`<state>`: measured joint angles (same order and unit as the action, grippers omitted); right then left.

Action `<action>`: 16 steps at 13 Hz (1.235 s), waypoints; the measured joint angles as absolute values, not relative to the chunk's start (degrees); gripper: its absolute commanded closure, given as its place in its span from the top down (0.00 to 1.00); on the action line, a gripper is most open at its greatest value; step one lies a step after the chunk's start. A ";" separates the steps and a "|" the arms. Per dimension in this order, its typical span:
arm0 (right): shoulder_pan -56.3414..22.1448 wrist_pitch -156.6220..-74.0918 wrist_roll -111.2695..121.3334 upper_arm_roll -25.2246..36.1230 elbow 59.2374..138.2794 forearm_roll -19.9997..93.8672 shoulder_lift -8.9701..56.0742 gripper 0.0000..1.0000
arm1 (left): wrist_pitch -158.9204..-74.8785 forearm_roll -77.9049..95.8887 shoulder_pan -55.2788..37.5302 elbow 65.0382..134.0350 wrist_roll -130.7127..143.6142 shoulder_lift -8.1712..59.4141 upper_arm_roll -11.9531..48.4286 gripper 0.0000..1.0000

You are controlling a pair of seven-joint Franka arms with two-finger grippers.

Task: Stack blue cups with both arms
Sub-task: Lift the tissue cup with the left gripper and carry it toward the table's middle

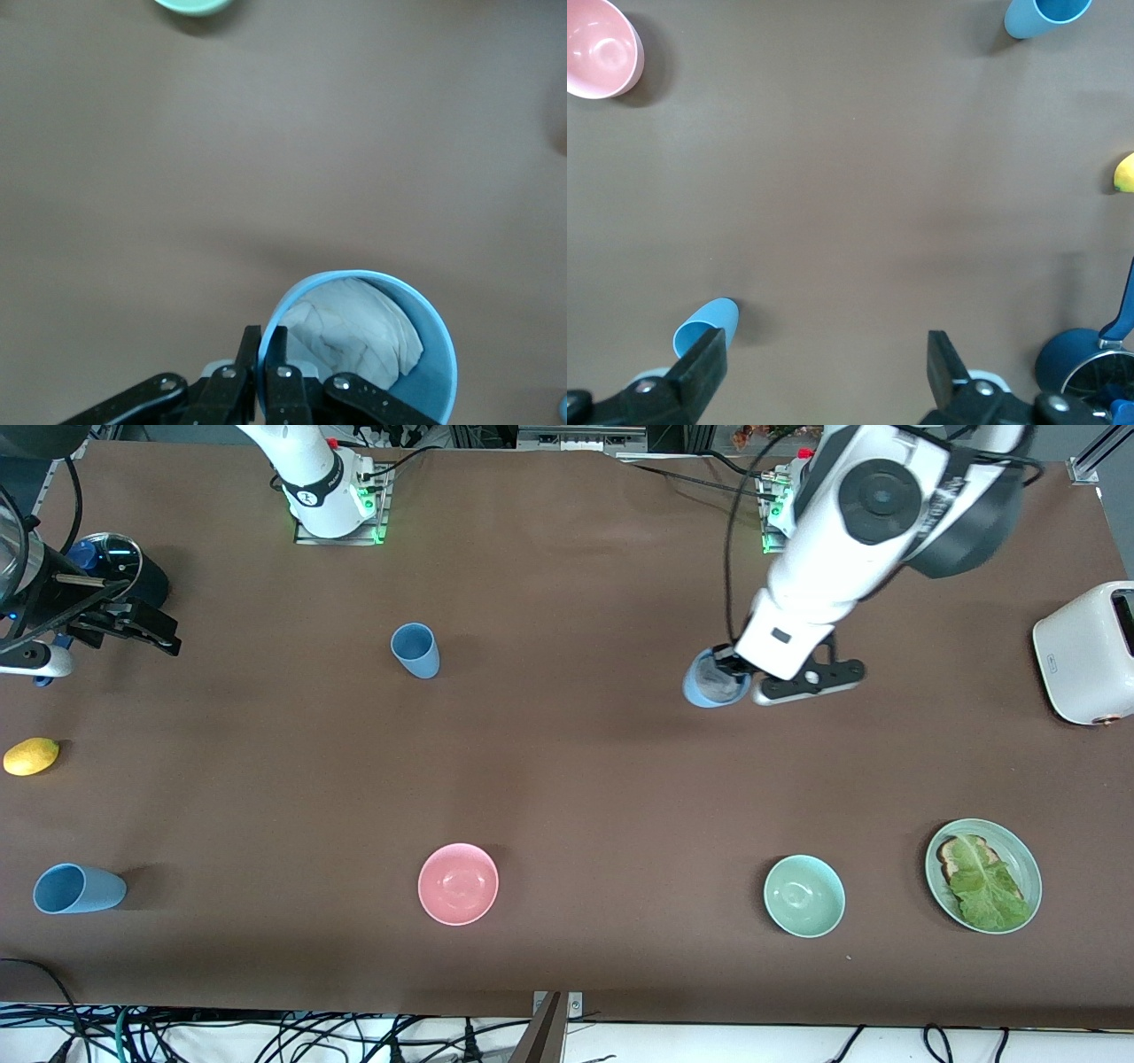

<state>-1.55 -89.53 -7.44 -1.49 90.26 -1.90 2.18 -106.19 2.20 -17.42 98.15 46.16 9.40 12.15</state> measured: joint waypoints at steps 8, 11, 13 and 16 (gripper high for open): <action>-1.53 -89.52 -7.44 -1.45 90.26 -1.90 2.18 1.00 | -106.41 -3.14 -34.44 85.84 76.13 24.87 10.98 0.00; -1.50 -89.52 -7.43 -1.42 90.26 -1.90 2.18 1.00 | -110.66 -6.72 -36.59 84.67 81.80 29.23 10.53 0.00; -1.49 -89.52 -7.44 -1.41 90.26 -1.90 2.18 1.00 | -113.42 -9.62 -38.11 84.32 86.03 31.90 10.47 0.00; -1.49 -89.52 -7.43 -1.41 90.26 -1.90 2.18 1.00 | -117.11 -13.90 -40.24 84.10 91.85 35.31 10.39 0.00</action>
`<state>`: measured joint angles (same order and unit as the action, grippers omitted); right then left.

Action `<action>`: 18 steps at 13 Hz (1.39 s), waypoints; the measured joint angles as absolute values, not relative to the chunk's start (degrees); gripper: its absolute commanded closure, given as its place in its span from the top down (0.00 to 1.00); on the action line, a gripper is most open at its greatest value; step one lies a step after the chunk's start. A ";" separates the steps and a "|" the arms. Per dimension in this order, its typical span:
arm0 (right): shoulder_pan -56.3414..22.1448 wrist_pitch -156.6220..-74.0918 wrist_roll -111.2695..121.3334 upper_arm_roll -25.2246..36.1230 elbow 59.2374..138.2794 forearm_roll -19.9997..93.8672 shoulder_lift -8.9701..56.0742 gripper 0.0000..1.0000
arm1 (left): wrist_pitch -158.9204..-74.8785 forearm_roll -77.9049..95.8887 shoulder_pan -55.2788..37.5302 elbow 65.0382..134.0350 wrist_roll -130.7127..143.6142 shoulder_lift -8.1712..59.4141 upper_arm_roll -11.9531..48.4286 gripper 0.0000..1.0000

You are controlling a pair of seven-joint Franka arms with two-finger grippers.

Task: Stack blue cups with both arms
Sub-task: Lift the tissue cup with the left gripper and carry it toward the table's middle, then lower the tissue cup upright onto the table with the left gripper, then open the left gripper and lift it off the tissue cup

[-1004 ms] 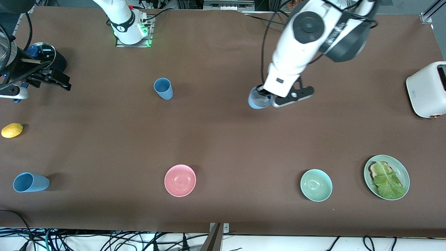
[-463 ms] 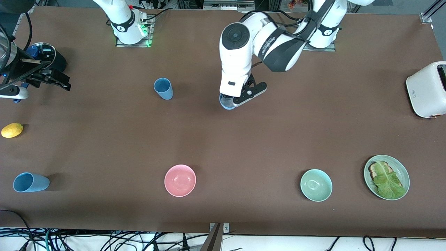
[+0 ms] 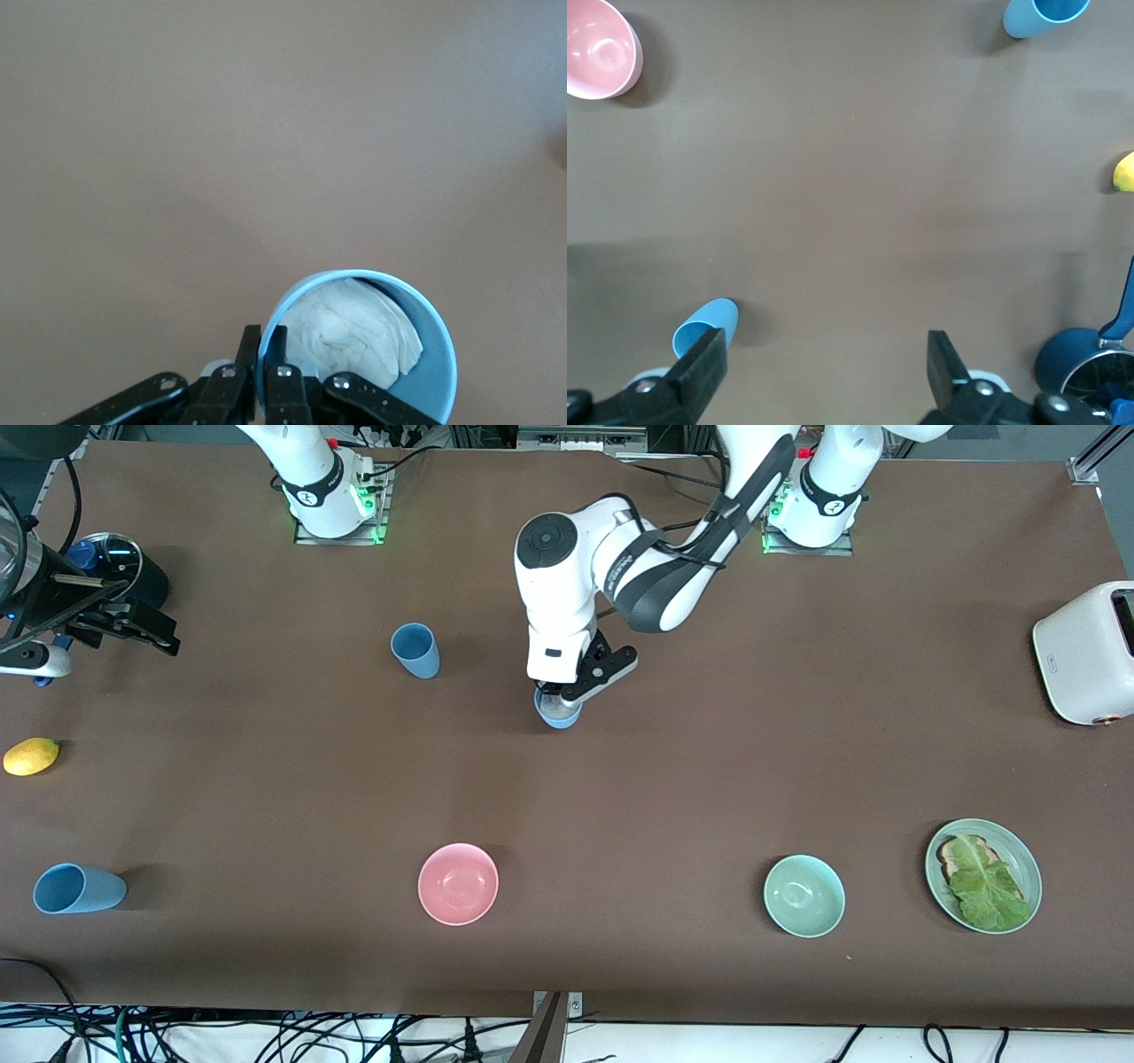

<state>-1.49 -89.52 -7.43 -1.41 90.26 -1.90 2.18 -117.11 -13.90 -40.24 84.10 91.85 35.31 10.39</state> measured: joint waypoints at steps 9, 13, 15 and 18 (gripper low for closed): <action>-1.48 -89.51 -7.43 -1.40 90.26 -1.90 2.18 1.00 | -124.80 -19.02 -40.78 83.72 95.96 41.29 8.66 0.00; -1.48 -89.51 -7.43 -1.40 90.26 -1.90 2.18 1.00 | -124.93 -19.10 -40.81 83.52 95.96 41.52 8.56 0.96; -1.48 -89.51 -7.43 -1.40 90.26 -1.90 2.18 1.00 | -124.93 -19.19 -40.79 83.35 95.68 41.52 8.36 1.00; -1.48 -89.51 -7.43 -1.40 90.26 -1.90 2.18 1.00 | -124.93 -19.35 -40.79 83.07 95.39 41.52 8.30 1.00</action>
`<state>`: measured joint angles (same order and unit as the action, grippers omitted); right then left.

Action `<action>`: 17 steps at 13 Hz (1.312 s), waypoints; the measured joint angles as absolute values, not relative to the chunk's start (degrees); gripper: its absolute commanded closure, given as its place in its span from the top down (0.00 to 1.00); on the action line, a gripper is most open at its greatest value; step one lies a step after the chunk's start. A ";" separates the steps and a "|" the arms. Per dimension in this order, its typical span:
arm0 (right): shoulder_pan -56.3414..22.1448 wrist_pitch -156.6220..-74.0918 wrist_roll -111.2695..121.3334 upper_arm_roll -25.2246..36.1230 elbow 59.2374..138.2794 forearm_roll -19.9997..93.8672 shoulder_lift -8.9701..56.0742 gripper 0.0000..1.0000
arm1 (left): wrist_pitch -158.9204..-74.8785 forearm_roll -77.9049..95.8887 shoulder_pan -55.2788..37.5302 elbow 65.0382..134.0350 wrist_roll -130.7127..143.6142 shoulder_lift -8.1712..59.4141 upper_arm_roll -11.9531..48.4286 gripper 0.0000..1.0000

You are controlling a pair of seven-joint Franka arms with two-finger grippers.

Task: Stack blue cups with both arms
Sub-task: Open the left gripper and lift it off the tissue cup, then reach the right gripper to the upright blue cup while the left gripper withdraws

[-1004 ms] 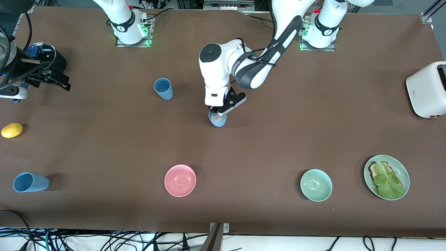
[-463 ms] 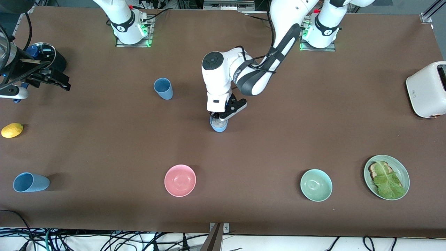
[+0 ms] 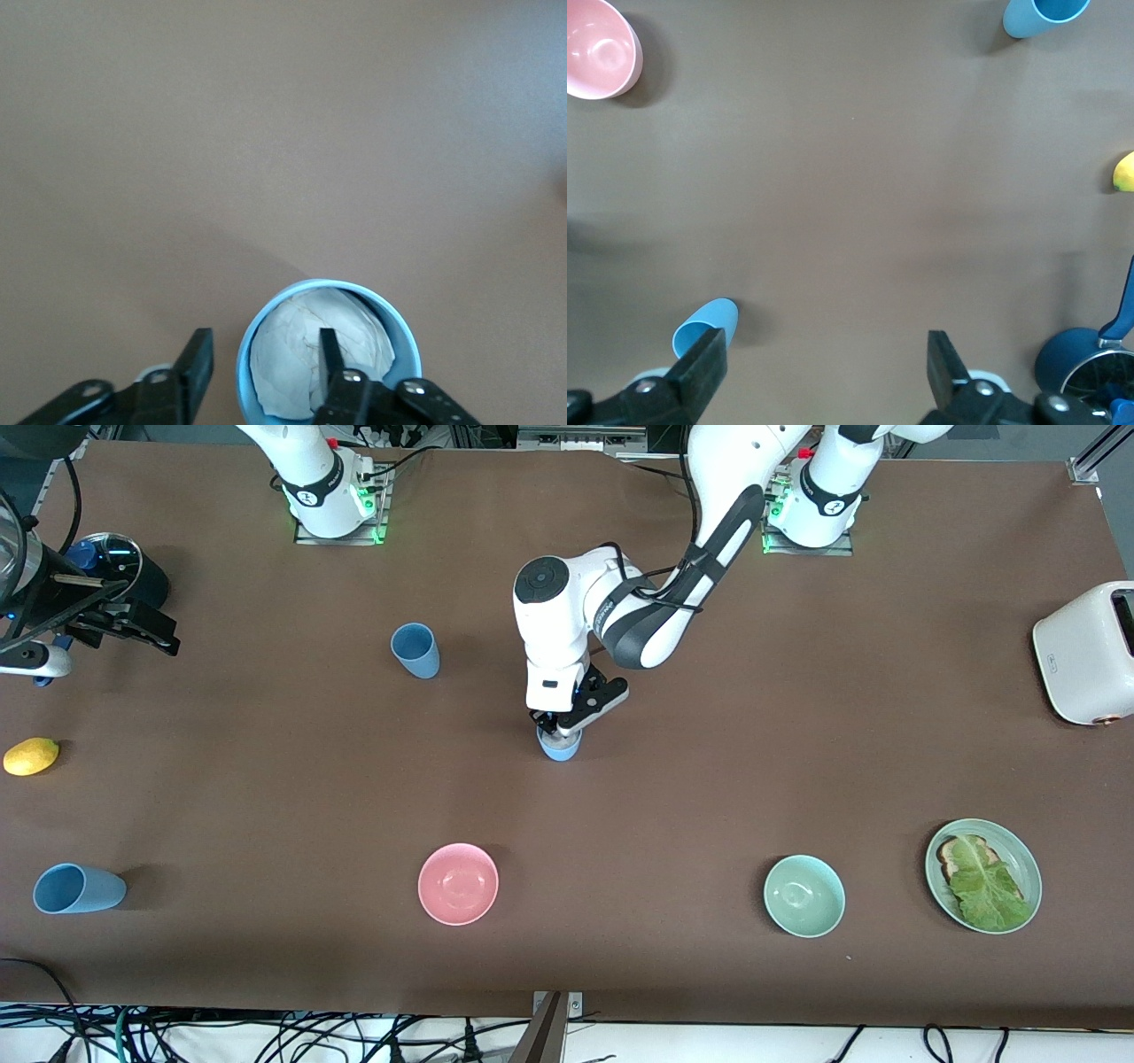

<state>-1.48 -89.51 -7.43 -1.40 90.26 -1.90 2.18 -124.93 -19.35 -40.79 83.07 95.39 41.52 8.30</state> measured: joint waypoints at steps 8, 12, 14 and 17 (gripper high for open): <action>-1.50 -84.45 -7.41 -1.73 90.75 -1.89 2.27 1.00 | -117.69 -14.59 -39.87 80.90 81.11 37.32 7.50 1.00; -1.79 -80.01 -6.59 -3.26 93.62 -1.63 2.87 1.00 | -104.18 -9.07 -33.83 78.68 63.34 31.20 7.25 1.00; -2.17 -78.98 -6.78 -6.78 96.55 -1.59 2.90 1.00 | -96.01 -7.63 -29.28 75.13 50.88 29.37 7.11 1.00; -2.62 -85.75 -6.97 -9.88 103.34 -1.55 2.12 1.00 | -92.71 -4.72 -20.55 73.19 33.53 26.68 6.86 1.00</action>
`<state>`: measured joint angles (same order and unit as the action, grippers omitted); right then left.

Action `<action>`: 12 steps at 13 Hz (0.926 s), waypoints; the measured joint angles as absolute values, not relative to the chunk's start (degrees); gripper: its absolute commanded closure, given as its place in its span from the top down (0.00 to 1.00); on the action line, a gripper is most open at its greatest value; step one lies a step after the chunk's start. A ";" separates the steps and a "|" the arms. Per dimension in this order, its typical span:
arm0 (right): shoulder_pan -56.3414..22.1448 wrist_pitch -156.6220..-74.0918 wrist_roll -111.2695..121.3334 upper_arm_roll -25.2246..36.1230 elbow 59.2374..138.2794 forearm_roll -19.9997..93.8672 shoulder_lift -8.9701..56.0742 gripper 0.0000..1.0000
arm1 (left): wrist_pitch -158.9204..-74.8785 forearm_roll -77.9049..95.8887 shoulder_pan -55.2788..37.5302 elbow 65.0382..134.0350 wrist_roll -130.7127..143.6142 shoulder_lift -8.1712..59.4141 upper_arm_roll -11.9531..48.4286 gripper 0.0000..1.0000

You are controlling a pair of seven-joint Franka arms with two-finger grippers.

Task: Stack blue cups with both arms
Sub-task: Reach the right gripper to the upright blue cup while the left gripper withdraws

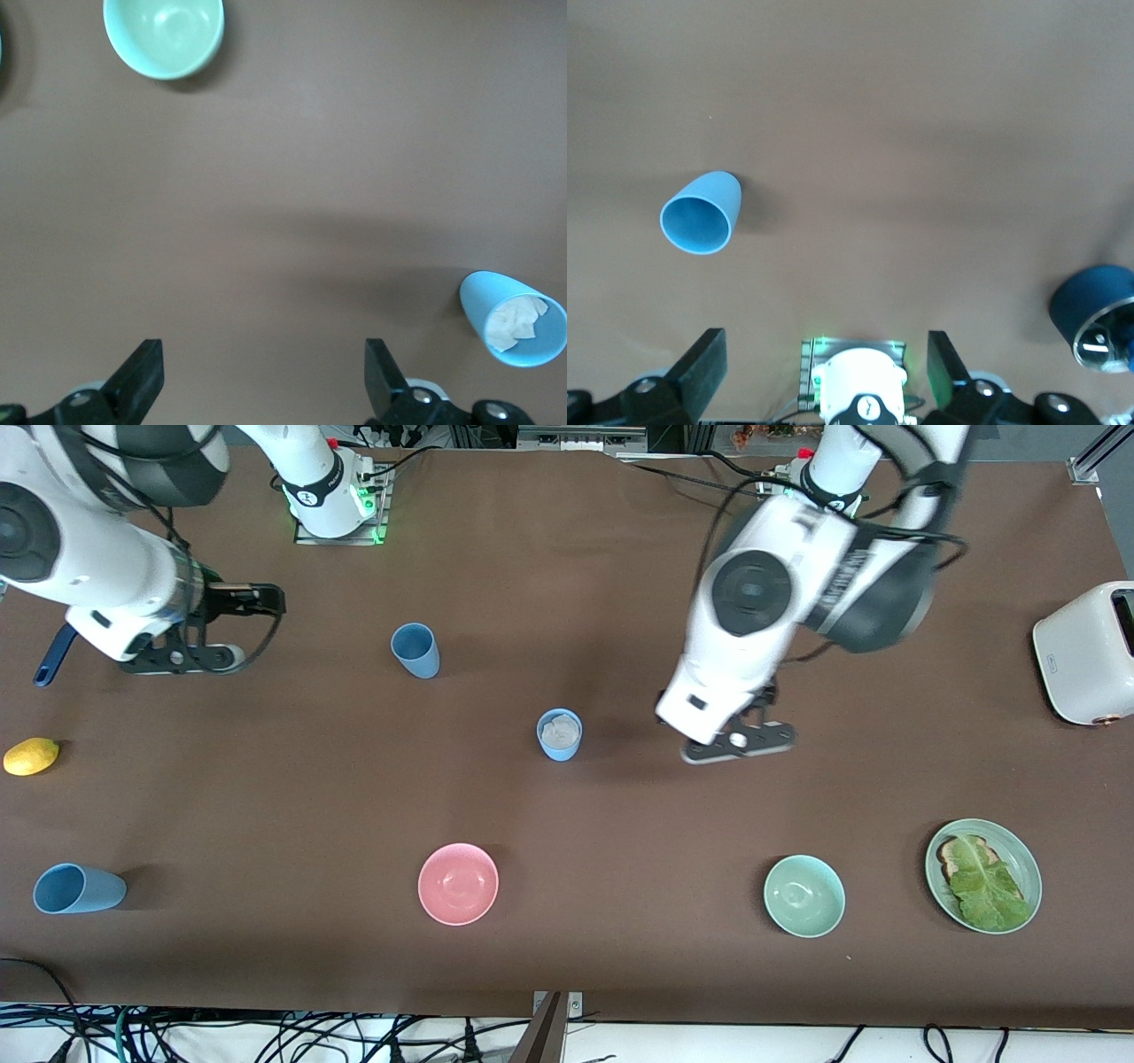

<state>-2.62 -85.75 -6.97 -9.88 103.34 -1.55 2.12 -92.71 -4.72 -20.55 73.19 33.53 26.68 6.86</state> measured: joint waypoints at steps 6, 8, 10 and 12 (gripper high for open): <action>-2.61 -111.23 -12.38 -17.81 121.55 0.08 0.16 1.00 | -91.00 -3.78 -4.58 73.39 5.63 24.83 6.90 1.00; -2.66 -120.93 -17.97 -22.76 127.82 0.19 0.13 1.00 | -90.82 -3.78 0.07 73.79 -0.92 24.19 6.91 1.00; -2.88 -129.26 -20.70 -25.21 133.81 0.18 0.32 1.00 | -90.75 -3.79 2.49 74.31 -2.60 23.13 6.89 1.00; -2.69 -132.71 -20.70 -25.11 137.71 0.18 0.59 1.00 | -90.75 -3.79 3.92 75.41 -2.61 21.65 6.87 1.00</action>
